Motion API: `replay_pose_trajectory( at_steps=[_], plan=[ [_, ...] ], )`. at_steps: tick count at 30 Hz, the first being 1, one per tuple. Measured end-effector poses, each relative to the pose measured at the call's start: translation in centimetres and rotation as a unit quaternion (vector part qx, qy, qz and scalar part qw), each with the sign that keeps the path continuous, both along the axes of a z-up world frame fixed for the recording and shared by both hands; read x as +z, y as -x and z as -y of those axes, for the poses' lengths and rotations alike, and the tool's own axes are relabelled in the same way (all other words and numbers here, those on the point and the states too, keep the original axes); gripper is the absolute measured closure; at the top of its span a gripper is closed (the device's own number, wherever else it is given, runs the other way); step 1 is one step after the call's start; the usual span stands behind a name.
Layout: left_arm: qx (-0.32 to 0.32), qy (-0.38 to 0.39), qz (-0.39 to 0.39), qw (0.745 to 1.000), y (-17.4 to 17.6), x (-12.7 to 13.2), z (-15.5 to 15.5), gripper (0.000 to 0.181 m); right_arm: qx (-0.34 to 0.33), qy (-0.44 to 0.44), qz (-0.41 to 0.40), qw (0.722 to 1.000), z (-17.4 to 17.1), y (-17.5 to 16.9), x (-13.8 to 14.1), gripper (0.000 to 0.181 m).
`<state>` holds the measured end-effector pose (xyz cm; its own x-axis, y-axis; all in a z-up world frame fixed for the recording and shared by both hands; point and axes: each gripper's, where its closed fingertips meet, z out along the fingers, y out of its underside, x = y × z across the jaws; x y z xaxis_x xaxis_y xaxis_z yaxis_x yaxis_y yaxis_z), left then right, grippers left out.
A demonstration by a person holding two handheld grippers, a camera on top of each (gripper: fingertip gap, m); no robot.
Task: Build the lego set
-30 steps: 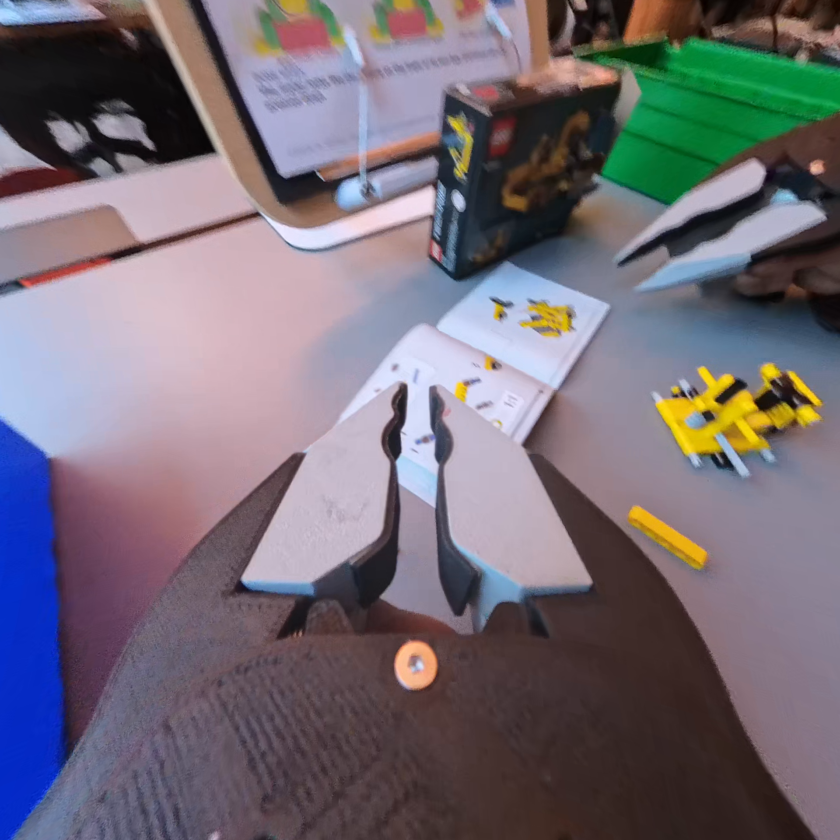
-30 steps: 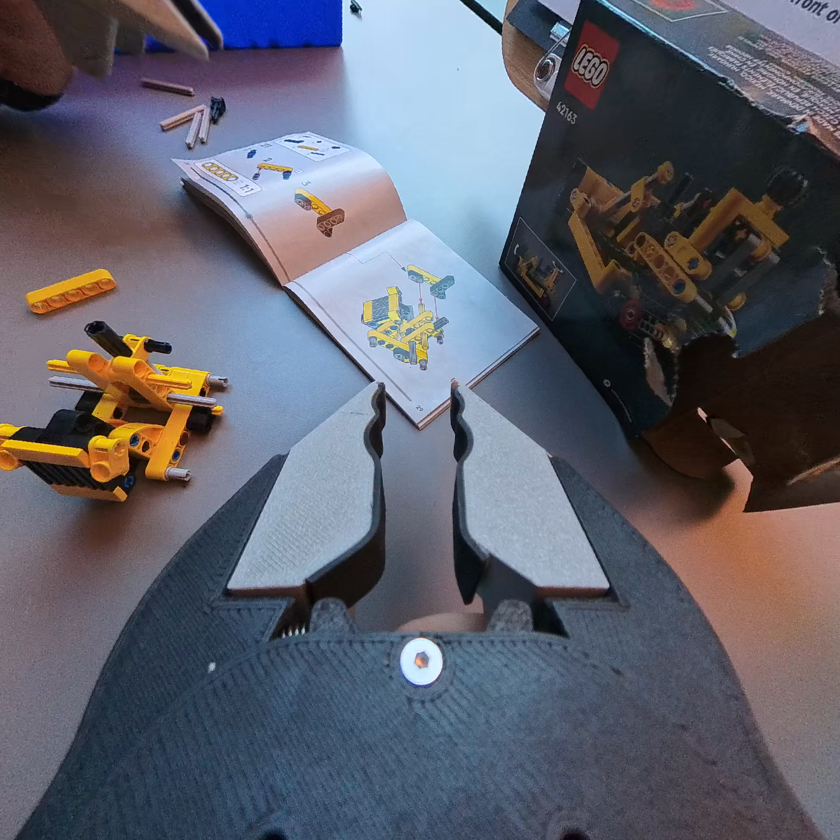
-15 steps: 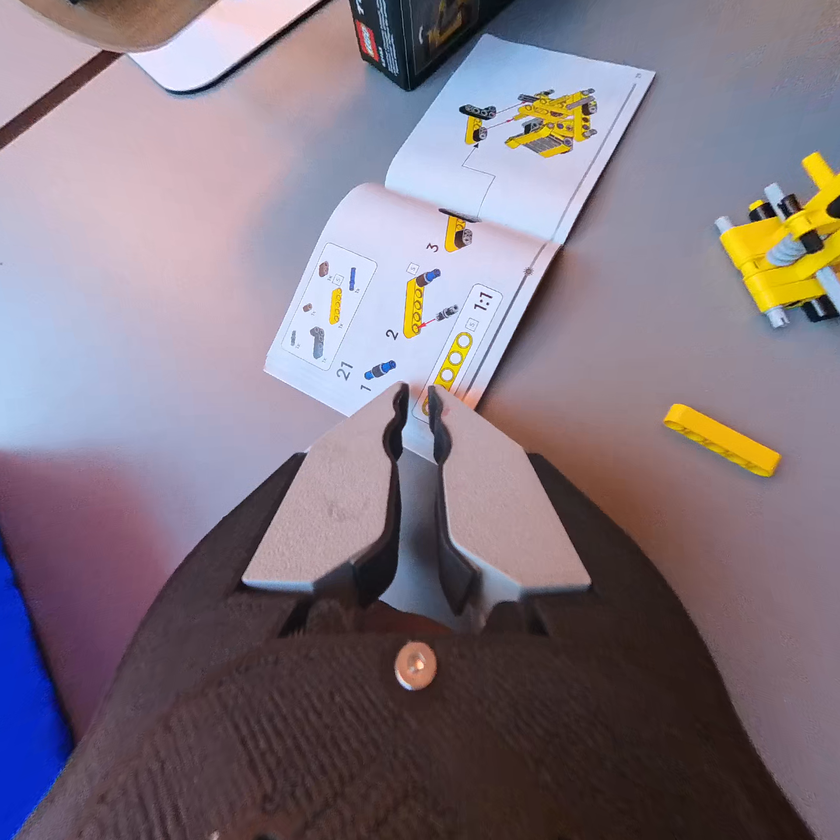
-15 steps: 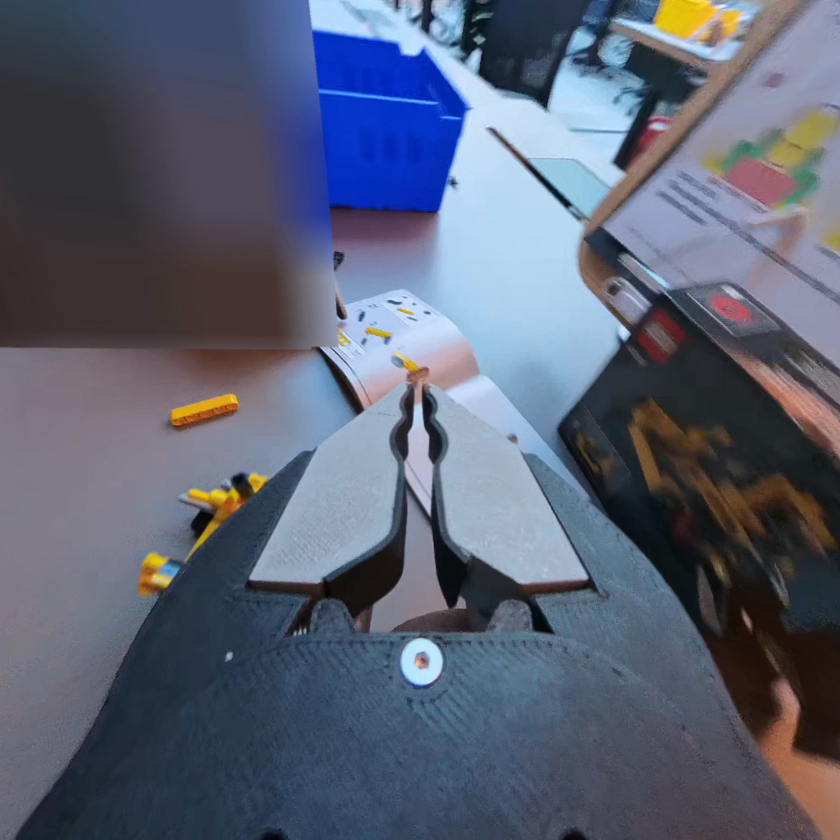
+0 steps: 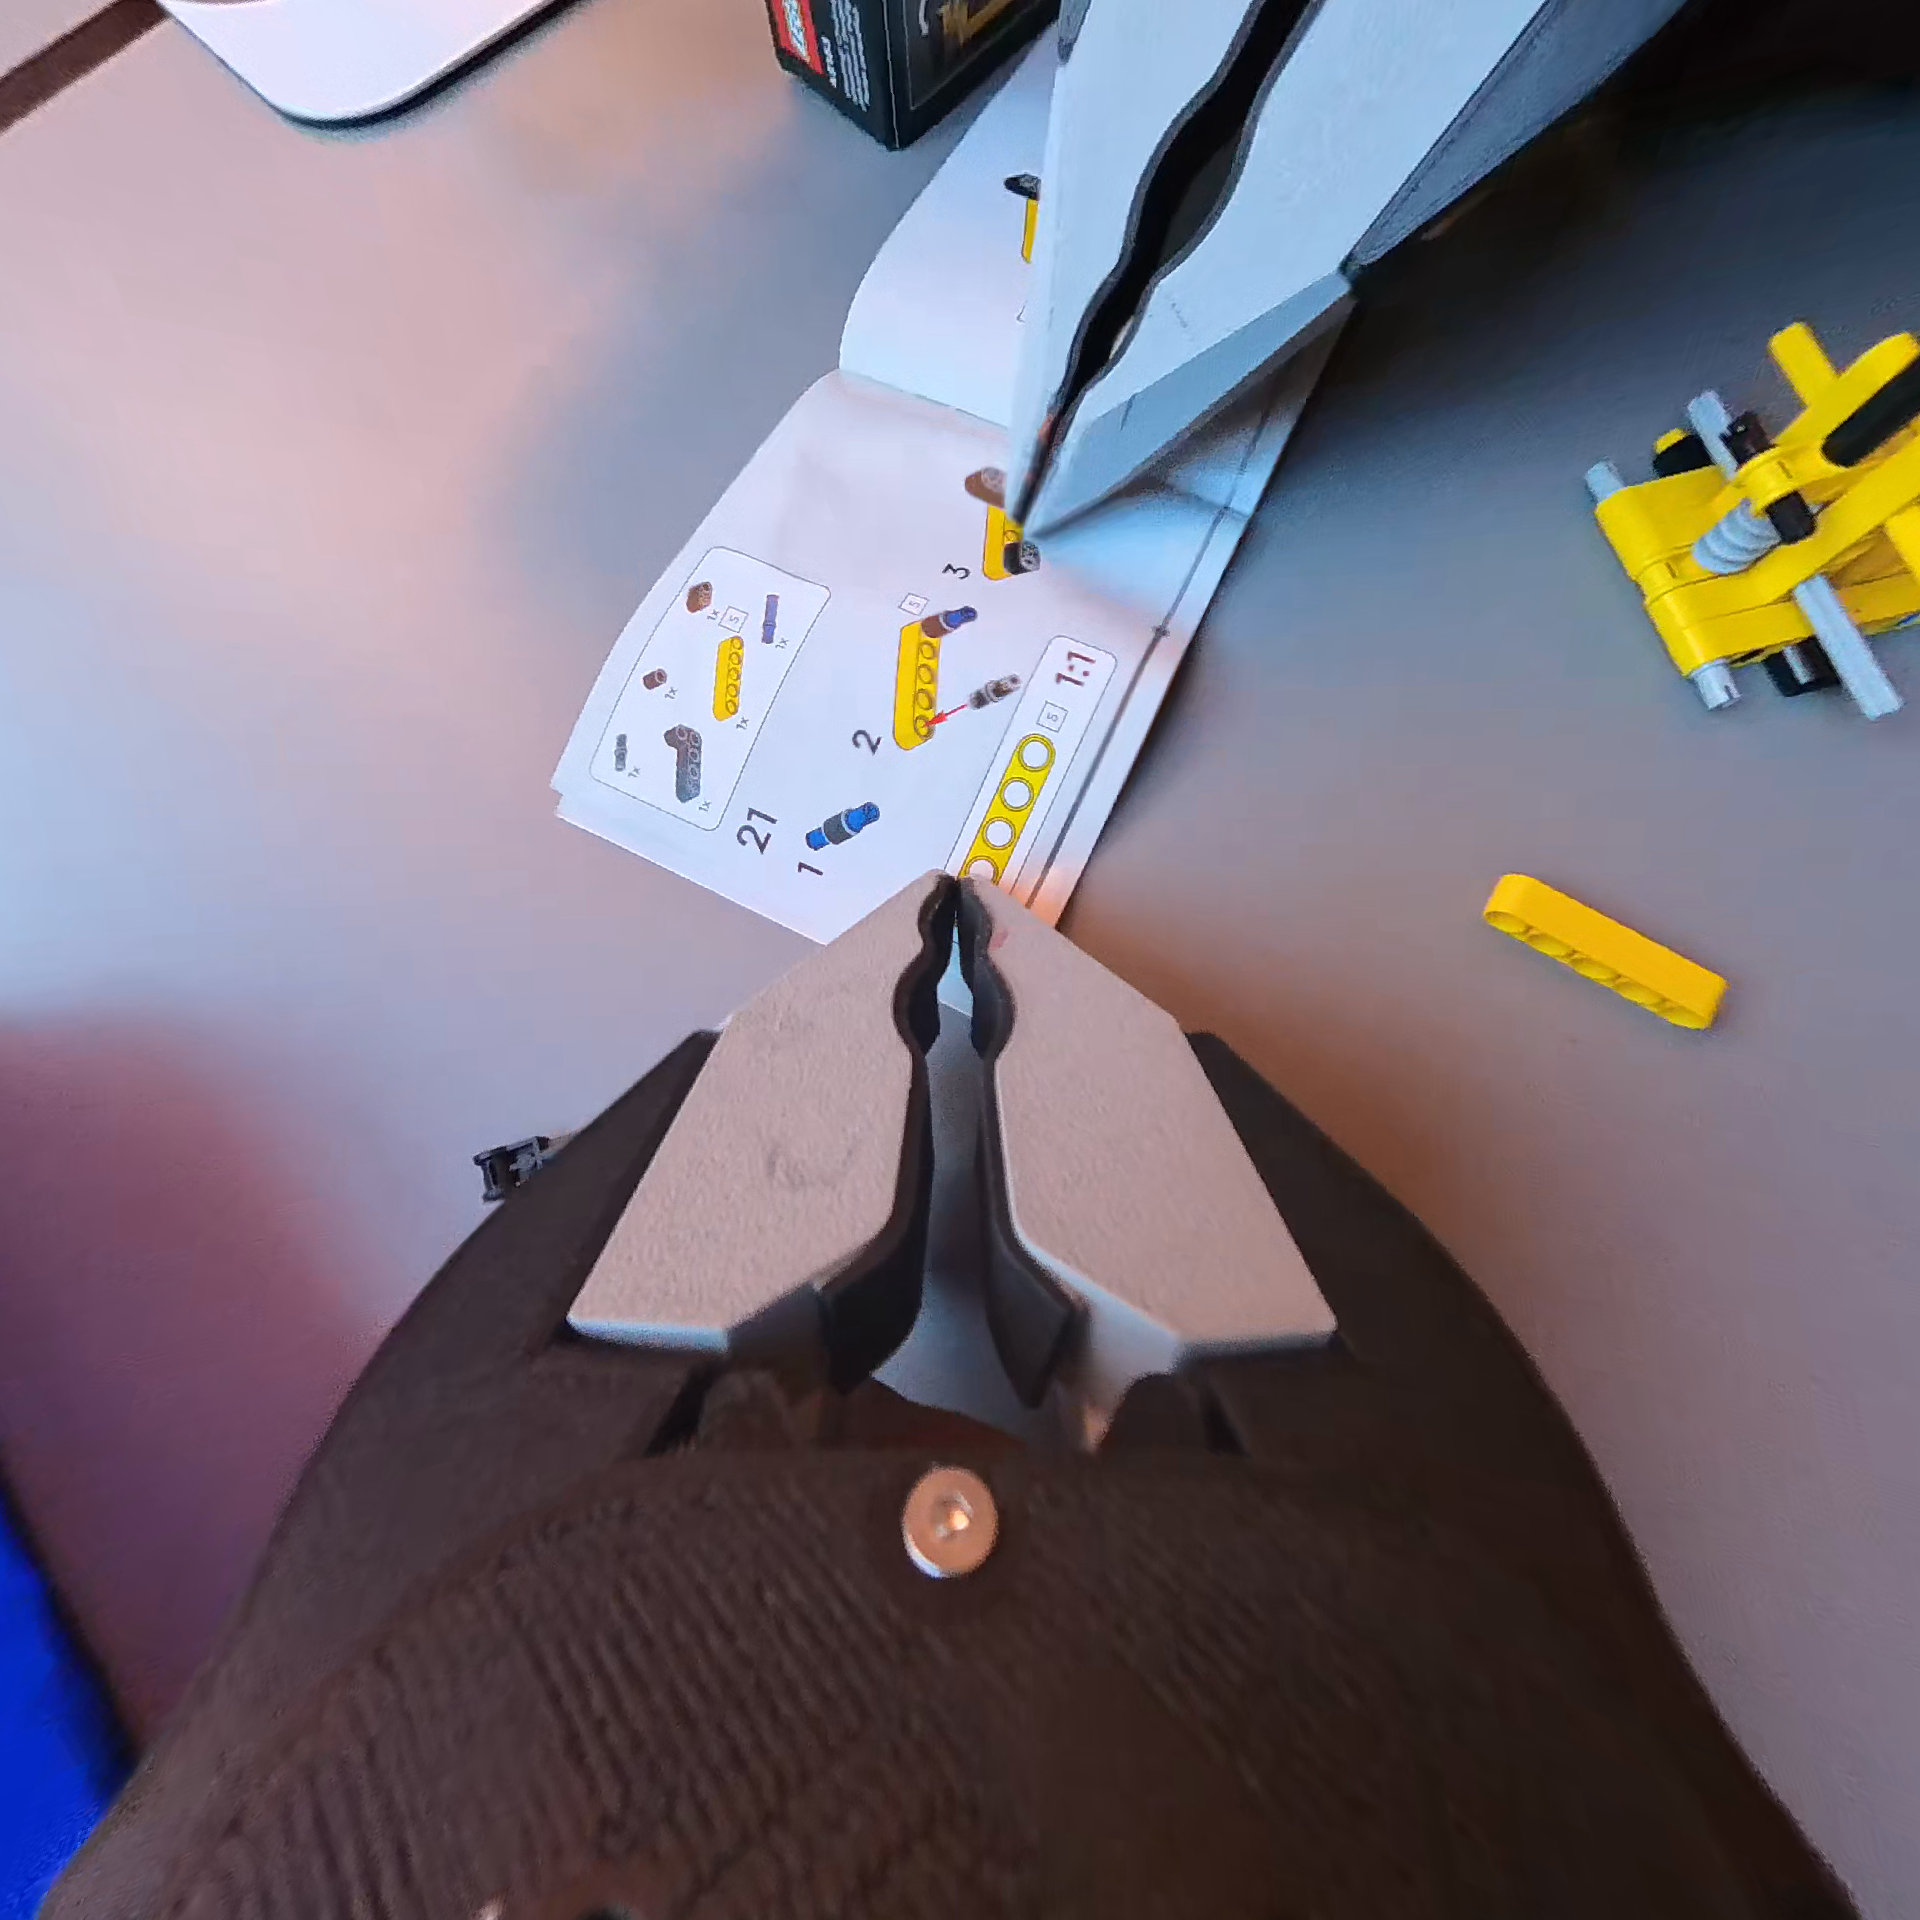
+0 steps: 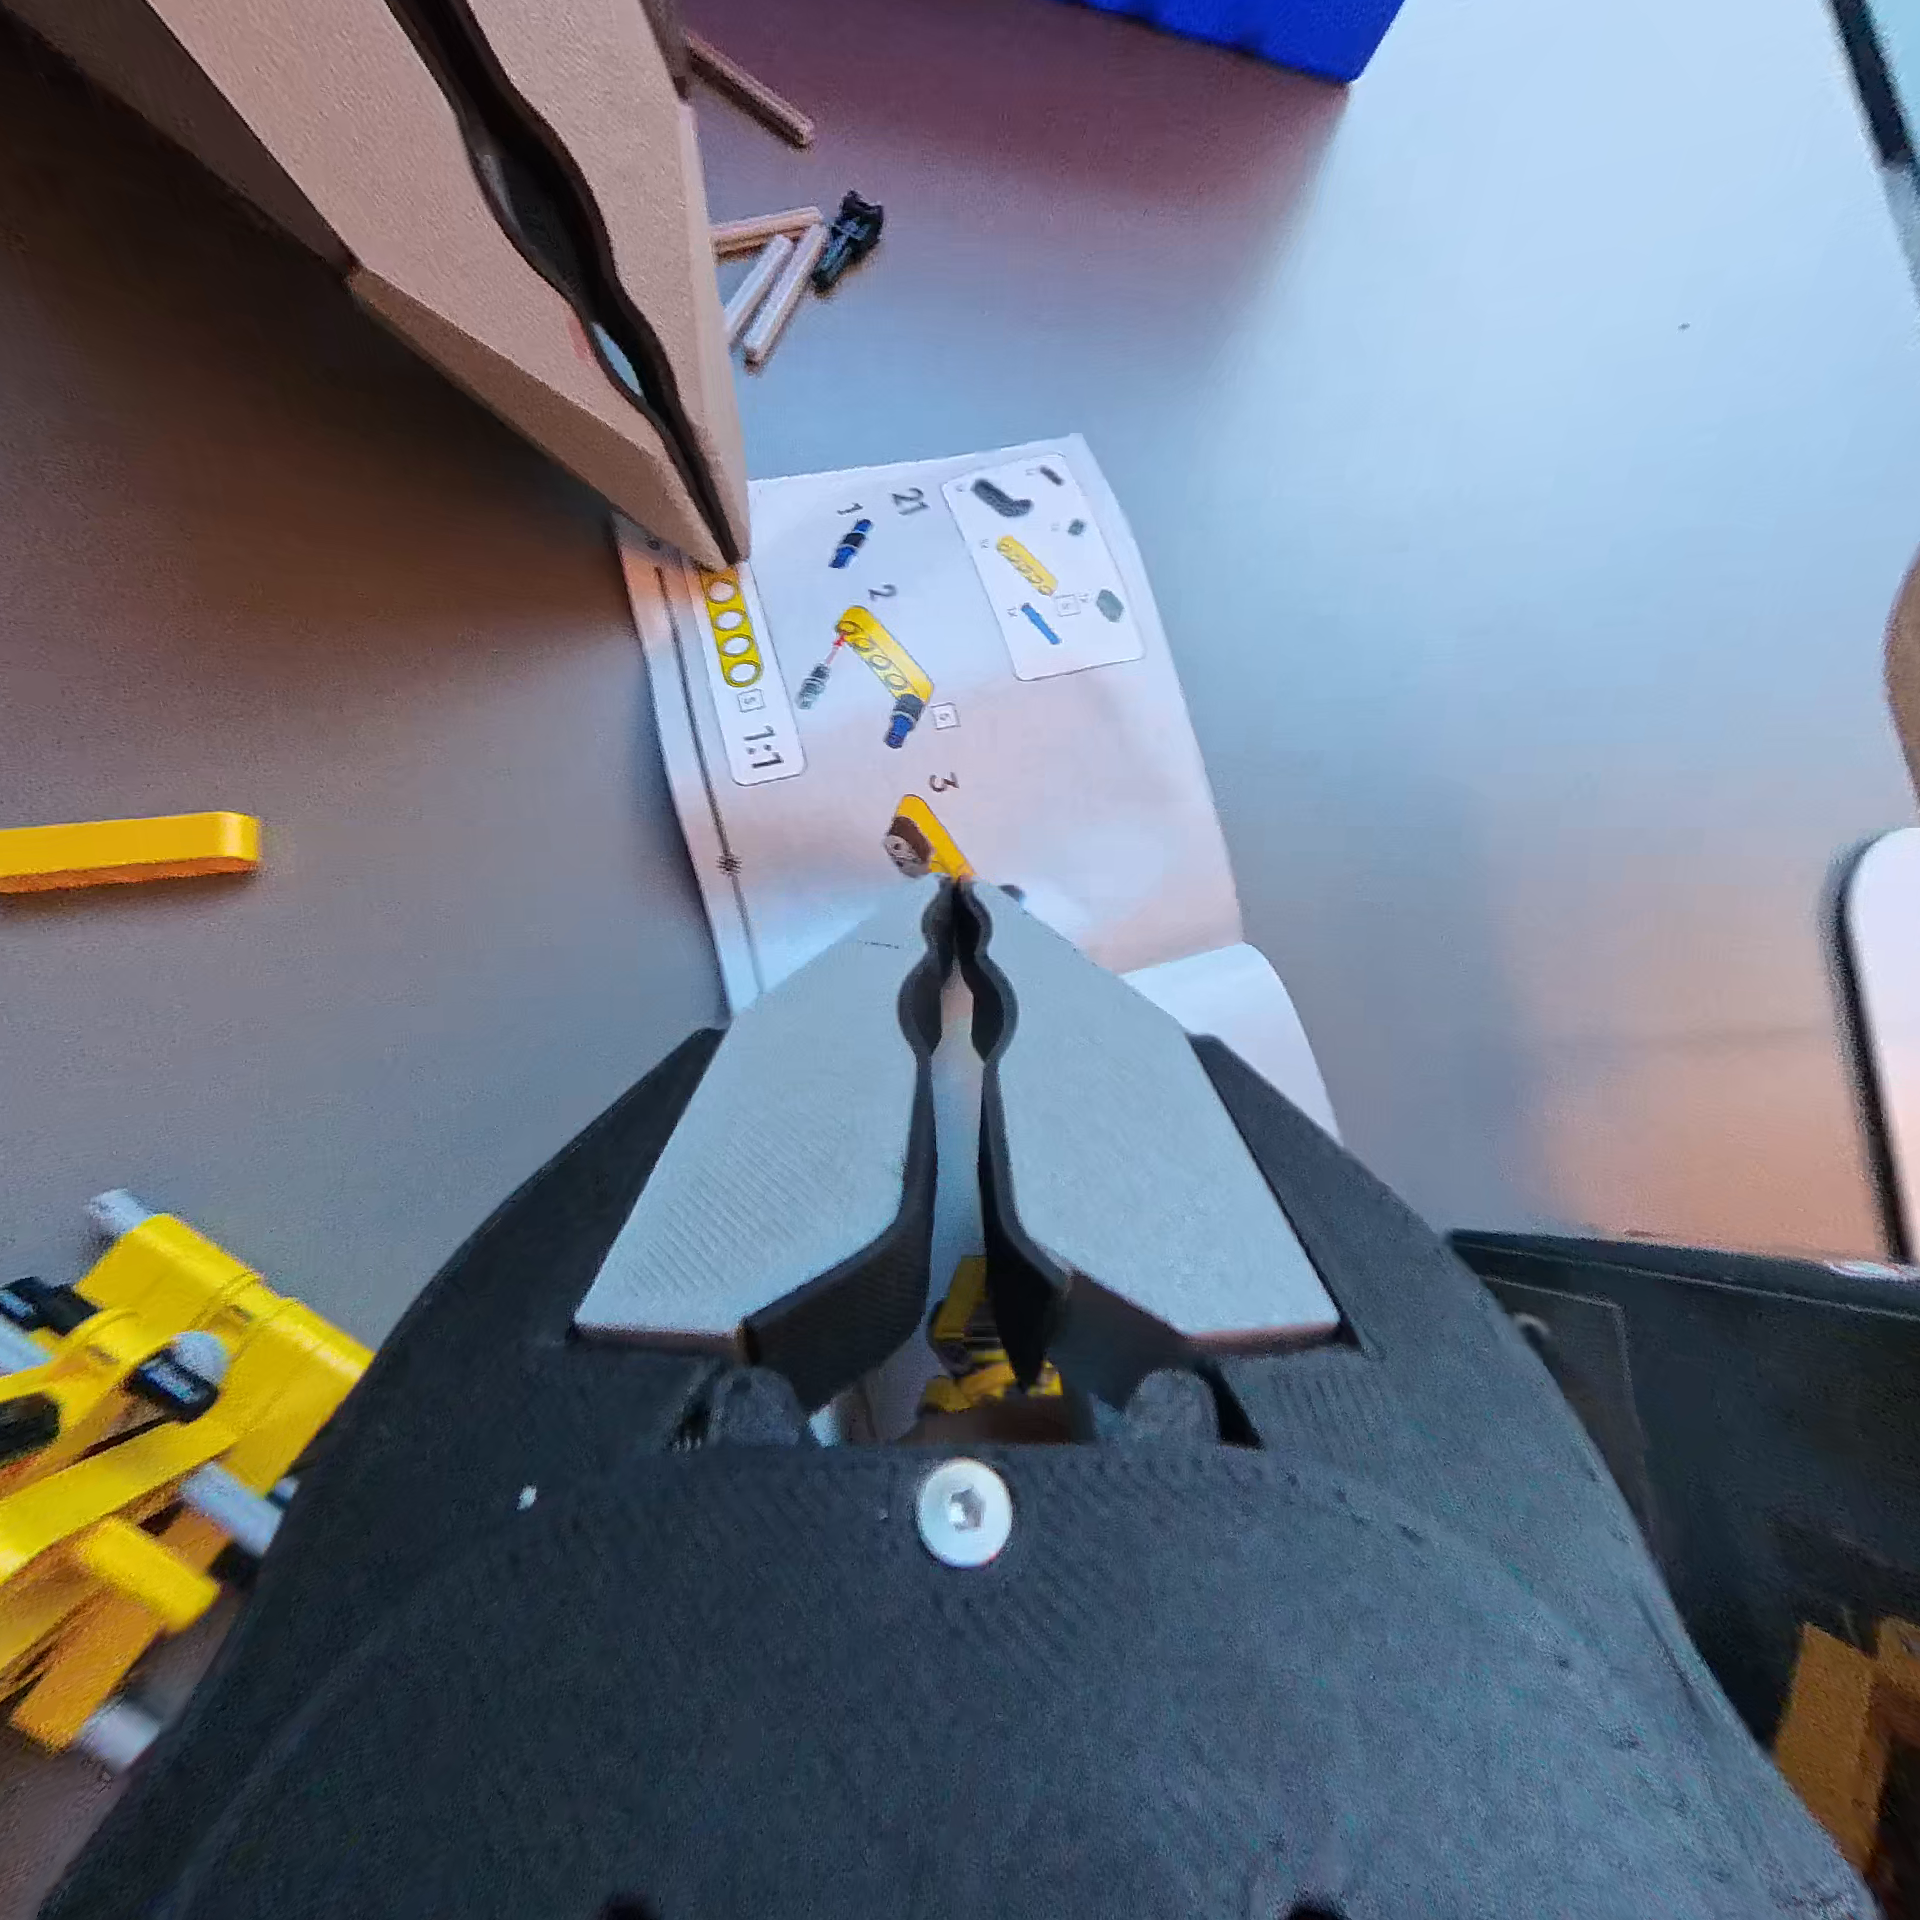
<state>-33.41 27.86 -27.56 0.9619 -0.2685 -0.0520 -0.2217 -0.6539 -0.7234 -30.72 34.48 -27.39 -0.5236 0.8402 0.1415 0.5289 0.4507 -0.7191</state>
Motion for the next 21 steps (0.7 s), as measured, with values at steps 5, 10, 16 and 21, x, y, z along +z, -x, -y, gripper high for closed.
replay_pose_trajectory(
  at_steps=[5, 10, 16, 21],
  plan=[
    [0.006, 0.005, 0.004, 1.000, 0.1, 0.0, 0.0, 0.181, -0.009, -0.014, -0.015, 1.000, -0.5, 0.2, -0.3, 0.181],
    [-0.007, -0.021, 0.047, 0.999, -1.1, 1.1, -0.5, 0.181, -0.009, -0.013, -0.015, 1.000, -0.5, 0.1, -0.3, 0.181],
    [0.007, 0.006, 0.025, 1.000, -0.6, 0.0, -0.5, 0.181, -0.013, -0.002, -0.008, 1.000, -0.5, 0.1, -0.3, 0.181],
    [0.009, 0.003, 0.012, 1.000, -0.5, -0.1, -0.4, 0.181, -0.037, -0.009, -0.003, 0.999, -1.2, 0.3, -0.3, 0.181]
  ],
)
